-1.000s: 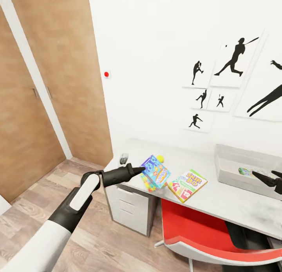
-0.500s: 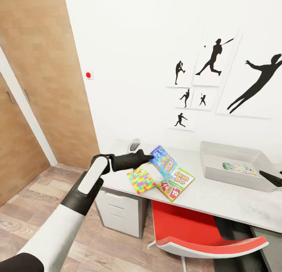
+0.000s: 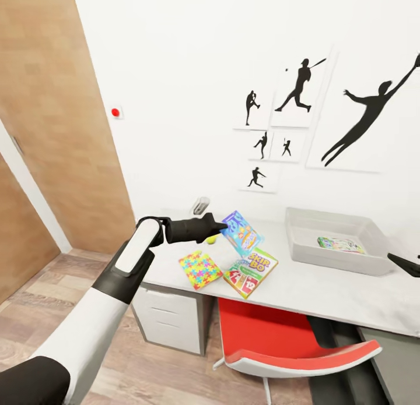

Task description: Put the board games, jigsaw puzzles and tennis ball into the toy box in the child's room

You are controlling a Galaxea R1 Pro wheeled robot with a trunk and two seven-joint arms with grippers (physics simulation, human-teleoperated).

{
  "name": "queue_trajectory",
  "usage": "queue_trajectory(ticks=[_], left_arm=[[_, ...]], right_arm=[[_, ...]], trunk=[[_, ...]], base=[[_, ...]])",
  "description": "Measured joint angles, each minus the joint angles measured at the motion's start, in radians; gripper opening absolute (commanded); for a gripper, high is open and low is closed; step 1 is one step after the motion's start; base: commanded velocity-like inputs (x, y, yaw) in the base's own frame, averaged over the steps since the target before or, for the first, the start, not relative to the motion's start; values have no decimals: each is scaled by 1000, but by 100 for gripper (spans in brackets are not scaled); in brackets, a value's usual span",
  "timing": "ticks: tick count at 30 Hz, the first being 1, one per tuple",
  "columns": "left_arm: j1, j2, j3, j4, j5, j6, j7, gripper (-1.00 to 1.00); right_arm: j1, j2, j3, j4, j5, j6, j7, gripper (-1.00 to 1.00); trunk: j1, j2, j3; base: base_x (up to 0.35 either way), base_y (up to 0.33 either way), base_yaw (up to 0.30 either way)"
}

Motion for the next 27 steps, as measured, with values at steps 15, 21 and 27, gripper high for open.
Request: queue_trajectory(ticks=[15, 21, 27], left_arm=[[-4, 30, 3, -44, 75, 9, 26, -100], [-6, 76, 2, -108, 251, 32, 177, -100], [-53, 115, 91, -99, 310, 110, 313, -100]], right_arm=[[-1, 0, 2, 1, 0, 0, -1, 100], [0, -1, 2, 0, 0, 3, -1, 100], [1, -1, 2, 0, 0, 3, 0, 100]], trunk=[[0, 0, 0], [0, 0, 0], [0, 0, 0]], base=[[62, 62, -296], [18, 14, -298], [1, 1, -298]])
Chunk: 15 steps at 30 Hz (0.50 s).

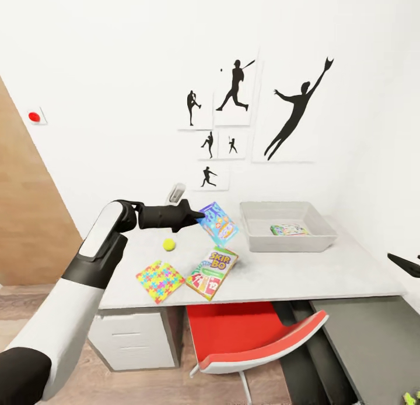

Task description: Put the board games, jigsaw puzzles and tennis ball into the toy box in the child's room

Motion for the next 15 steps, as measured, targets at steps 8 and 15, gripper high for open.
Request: queue_trajectory(ticks=[8, 15], left_arm=[[-106, 76, -9, 133, 71, 28, 17, -100], [-108, 80, -5, 136, 72, 28, 21, -100]], right_arm=[[2, 1, 2, 0, 0, 0, 0, 100], [2, 1, 2, 0, 0, 0, 0, 100]], trunk=[[0, 0, 0], [0, 0, 0]], base=[[0, 0, -298], [0, 0, -298]])
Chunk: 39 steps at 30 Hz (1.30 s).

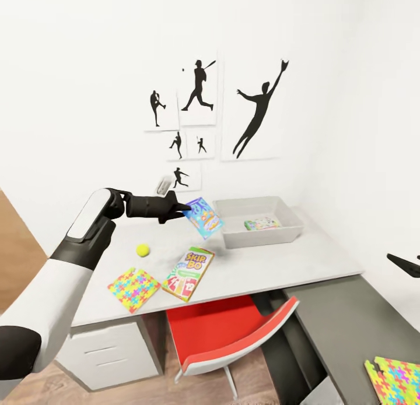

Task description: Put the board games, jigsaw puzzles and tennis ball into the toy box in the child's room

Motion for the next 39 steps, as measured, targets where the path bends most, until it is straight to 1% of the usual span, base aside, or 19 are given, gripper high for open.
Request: queue_trajectory(ticks=[5, 7, 9, 10, 11, 12, 13, 14, 15, 16, 17, 19, 28, 30, 32, 34, 35, 37, 39], left_arm=[[0, 1, 2, -3, 2, 0, 0, -100], [-8, 1, 4, -2, 0, 0, 1, -100], [-28, 2, 5, 2, 0, 0, 1, -100], [-58, 2, 7, 23, -5, 0, -1, -100], [-67, 3, 7, 31, 3, 0, -2, -100], [-71, 8, 7, 37, 0, 0, -2, -100], [-75, 43, 7, 42, 13, -3, -5, -100], [-72, 56, 6, 43, -19, 0, -6, -100], [-70, 60, 7, 43, 0, 0, -6, -100], [-63, 70, 9, 43, 11, 0, -7, -100], [-63, 71, 9, 44, -1, 0, -8, -100], [-62, 73, 9, 42, 10, 0, -7, -100], [-61, 75, 9, 36, 6, 0, -7, -100], [-61, 81, 9, 34, 5, 0, -8, -100], [-61, 112, 18, 11, 81, -1, -5, -100], [-60, 128, 18, 4, 102, 0, -2, -100], [-58, 142, 19, -3, 125, 0, -1, -100], [-54, 156, 20, -15, 142, 0, -1, -100], [-52, 163, 21, -22, 156, -1, -1, -100]], right_arm=[[1, 0, 0, 0, 0, -1, 0, 100], [1, 0, 0, 0, 0, -1, 0, 100], [0, 0, 0, 0, 0, -1, 0, 100], [-1, 0, 0, 1, 0, 0, 0, 100], [1, 1, 1, 1, 0, 0, 0, 100], [3, 1, 2, 1, 0, 0, 0, 100], [5, 1, 3, 0, 0, 0, 0, 100], [6, 2, 3, 0, 0, 0, 0, 100], [7, 3, 5, 1, 0, 0, 0, 100], [7, 2, 26, 0, 0, 0, 0, 100], [7, 2, 28, 0, 0, 0, 0, 100], [8, 3, 33, 0, 0, -1, 0, 100], [9, 3, 36, 0, 0, 0, 0, 100], [8, 3, 36, 0, 0, 0, 0, 100], [8, 4, 37, 0, 0, 0, 0, 100], [8, 4, 37, 0, 0, 0, 0, 100], [8, 4, 37, 0, 0, 0, 0, 100], [8, 4, 37, 0, 0, 1, 0, 100], [9, 5, 36, 0, 0, 1, -1, 100]], trunk=[[0, 0, 0], [0, 0, 0], [0, 0, 0], [0, 0, 0], [0, 0, 0], [0, 0, 0], [0, 0, 0], [0, 0, 0], [0, 0, 0], [0, 0, 0], [0, 0, 0], [0, 0, 0], [0, 0, 0], [0, 0, 0], [0, 0, 0], [0, 0, 0], [0, 0, 0], [0, 0, 0], [0, 0, 0]], base=[[0, 0, -298], [0, 0, -298], [0, 0, -298], [0, 0, -298], [0, 0, -298], [0, 0, -298], [0, 0, -298], [0, 0, -298], [0, 0, -298], [0, 0, -298], [44, 6, -298], [118, 37, -298], [187, 59, -298], [37, 9, -298], [15, 3, -298], [8, 2, -293], [5, 1, -261], [3, 1, -159], [1, 0, -74]])
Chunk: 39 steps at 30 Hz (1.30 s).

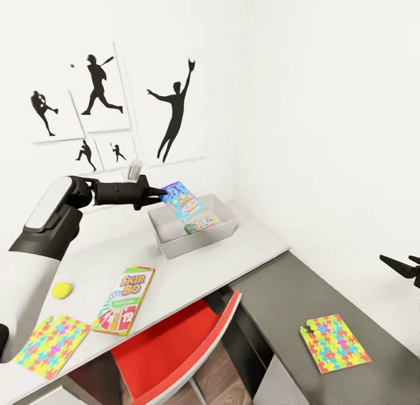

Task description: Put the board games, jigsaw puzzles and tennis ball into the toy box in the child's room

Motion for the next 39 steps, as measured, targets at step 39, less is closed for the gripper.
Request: queue_trajectory(ticks=[39], left_arm=[[92, 163, 63, -4, 72, 1, -6, -100]], right_arm=[[1, 4, 0, 0, 0, -6, 1, 100]], trunk=[[0, 0, 0]], base=[[24, 14, -206]])
